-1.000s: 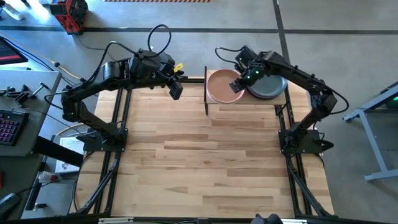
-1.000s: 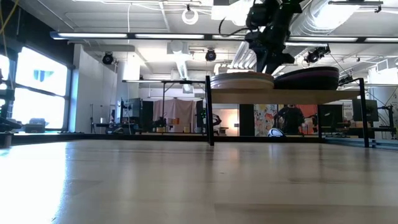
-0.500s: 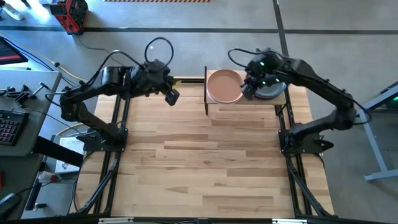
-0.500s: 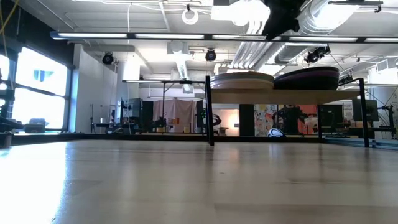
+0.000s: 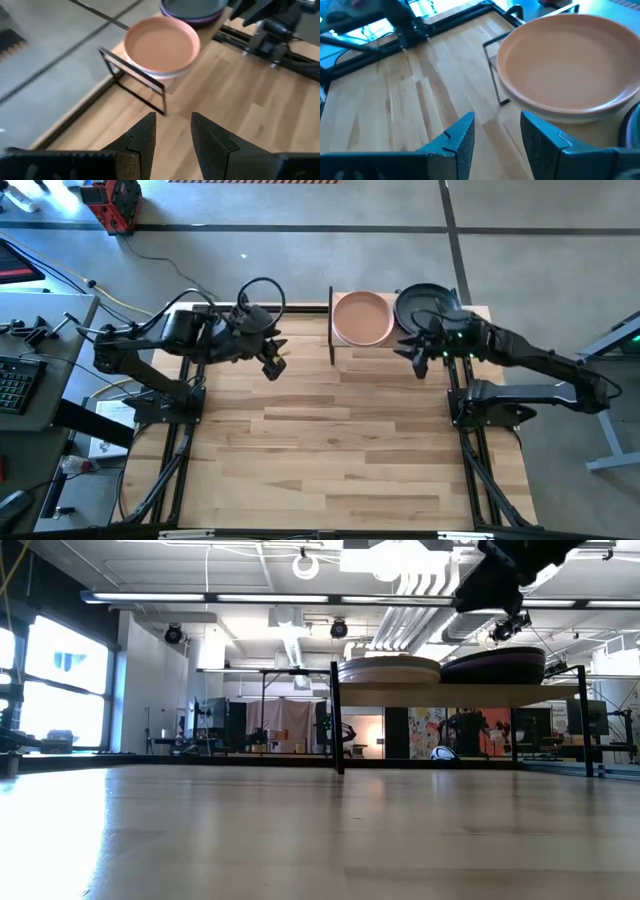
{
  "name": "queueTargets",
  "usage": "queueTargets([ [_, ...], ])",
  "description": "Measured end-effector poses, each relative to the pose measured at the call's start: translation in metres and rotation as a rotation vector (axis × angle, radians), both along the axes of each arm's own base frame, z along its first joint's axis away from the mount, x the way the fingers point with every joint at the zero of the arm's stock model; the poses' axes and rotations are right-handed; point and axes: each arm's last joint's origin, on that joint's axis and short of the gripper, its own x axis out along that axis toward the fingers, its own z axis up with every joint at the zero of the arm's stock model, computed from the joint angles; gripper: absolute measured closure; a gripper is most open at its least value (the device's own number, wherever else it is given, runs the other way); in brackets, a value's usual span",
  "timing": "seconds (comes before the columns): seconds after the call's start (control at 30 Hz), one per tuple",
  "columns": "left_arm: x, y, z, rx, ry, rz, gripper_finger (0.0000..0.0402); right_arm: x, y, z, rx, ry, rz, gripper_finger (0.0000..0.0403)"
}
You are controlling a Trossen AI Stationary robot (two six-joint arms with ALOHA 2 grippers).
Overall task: Place and stack plates onto a shelf
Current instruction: Return to Home Position
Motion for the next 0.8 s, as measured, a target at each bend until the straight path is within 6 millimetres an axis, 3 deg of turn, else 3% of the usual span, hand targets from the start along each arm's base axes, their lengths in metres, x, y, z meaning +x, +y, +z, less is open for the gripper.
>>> queueTargets([
  [0.17,-0.008,-0.001,-0.023,-0.071,-0.036,-0.064,0.0289,-0.011,0.009,-0.027,-0.052,-0.048,0.048,0.0263],
  [0.47,-0.048,-0.007,-0.074,-0.126,-0.176,-0.168,0.0289,-0.021,0.018,-0.085,0.053,-0.109,0.095,0.0263],
  [0.57,-0.064,-0.009,-0.095,-0.138,-0.240,-0.204,0.0289,-0.021,0.019,-0.096,0.046,-0.152,0.101,0.0263],
  [0.8,-0.095,-0.014,-0.143,-0.169,-0.434,-0.281,0.0289,-0.020,0.019,-0.100,0.038,-0.161,0.103,0.0263],
])
